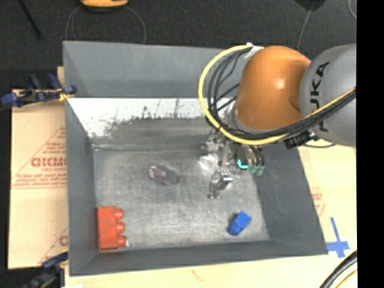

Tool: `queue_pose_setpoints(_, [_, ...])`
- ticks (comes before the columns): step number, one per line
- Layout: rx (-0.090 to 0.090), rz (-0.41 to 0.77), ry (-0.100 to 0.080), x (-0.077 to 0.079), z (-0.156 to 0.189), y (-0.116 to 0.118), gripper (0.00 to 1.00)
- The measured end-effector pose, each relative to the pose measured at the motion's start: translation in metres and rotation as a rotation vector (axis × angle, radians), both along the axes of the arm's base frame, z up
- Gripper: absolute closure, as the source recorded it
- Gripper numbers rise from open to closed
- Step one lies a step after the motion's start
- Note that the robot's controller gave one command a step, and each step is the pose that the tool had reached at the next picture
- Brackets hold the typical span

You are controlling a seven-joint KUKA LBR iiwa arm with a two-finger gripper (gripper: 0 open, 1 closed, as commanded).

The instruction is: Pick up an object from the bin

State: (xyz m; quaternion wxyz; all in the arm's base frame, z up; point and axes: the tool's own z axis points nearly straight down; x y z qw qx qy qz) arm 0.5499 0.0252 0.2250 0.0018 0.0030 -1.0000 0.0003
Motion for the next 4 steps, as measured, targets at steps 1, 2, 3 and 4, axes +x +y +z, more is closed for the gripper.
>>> queue_pose_setpoints(1, [0.001, -0.001, -0.008, 0.002, 0.004, 0.0, 1.0])
queue_pose_setpoints(2, [0.001, -0.001, -0.008, 0.002, 0.004, 0.0, 0.0])
queue_pose_setpoints(3, [0.002, -0.189, -0.003, -0.009, -0.135, 0.043, 0.0])
queue_pose_setpoints(4, [0.0, -0.507, -0.01, 0.054, -0.116, 0.003, 0.0])
